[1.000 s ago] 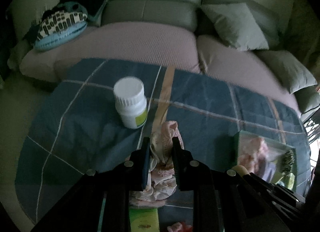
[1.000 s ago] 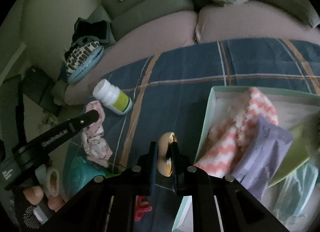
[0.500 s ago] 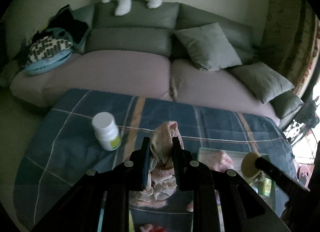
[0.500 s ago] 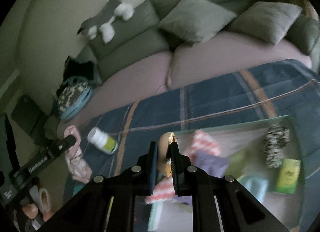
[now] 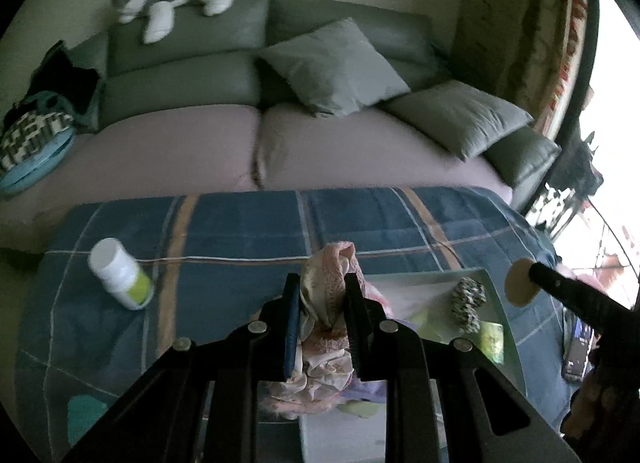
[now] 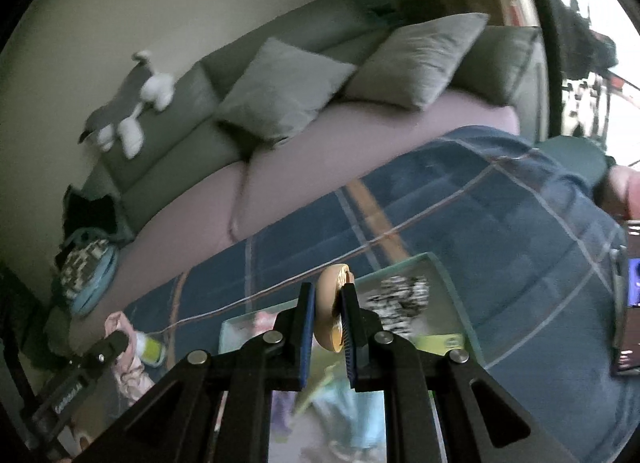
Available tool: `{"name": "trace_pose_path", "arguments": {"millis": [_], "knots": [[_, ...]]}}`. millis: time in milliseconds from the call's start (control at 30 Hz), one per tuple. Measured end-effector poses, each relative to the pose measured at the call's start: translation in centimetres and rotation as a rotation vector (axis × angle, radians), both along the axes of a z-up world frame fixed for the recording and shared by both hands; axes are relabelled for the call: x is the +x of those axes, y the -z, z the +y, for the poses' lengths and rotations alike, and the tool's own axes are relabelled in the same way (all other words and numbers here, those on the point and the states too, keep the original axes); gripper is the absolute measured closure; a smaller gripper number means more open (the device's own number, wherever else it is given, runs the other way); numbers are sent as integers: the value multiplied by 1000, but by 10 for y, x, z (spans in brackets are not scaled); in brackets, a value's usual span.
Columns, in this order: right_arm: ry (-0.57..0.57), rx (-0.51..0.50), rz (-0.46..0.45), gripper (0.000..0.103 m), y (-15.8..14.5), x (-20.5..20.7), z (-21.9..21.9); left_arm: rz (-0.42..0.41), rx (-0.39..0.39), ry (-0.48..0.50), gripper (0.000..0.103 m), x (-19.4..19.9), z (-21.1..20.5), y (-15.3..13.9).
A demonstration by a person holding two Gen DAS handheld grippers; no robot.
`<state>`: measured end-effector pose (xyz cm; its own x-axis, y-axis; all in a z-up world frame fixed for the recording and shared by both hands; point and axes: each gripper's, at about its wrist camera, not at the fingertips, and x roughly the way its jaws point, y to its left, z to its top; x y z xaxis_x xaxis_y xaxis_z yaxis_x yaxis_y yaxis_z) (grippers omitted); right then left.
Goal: Organize soft objects
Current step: 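Carry the pink scrunchie and beige sponge over the white tray with both grippers, then open the left gripper over the tray while the right gripper releases the sponge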
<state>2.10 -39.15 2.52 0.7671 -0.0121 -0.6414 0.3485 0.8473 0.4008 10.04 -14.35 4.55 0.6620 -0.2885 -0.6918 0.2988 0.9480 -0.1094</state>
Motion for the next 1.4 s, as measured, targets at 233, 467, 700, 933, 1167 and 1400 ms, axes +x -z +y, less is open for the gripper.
{"name": "trace_pose_path", "arguments": {"millis": [233, 467, 700, 933, 1167, 1400], "knots": [[70, -17, 59, 89, 8, -8, -18, 36, 35, 121, 81, -6, -49, 14], [79, -18, 169, 89, 35, 4, -21, 89, 87, 180, 81, -5, -78, 39], [54, -28, 264, 89, 62, 20, -13, 149, 102, 176, 81, 6, -83, 64], [29, -56, 292, 86, 67, 28, -3, 189, 95, 171, 80, 12, -82, 76], [-4, -56, 287, 86, 64, 33, 7, 191, 70, 155, 54, 13, -75, 72], [-41, -43, 268, 63, 60, 37, 18, 182, 53, 129, 39, 13, -60, 61]]}}
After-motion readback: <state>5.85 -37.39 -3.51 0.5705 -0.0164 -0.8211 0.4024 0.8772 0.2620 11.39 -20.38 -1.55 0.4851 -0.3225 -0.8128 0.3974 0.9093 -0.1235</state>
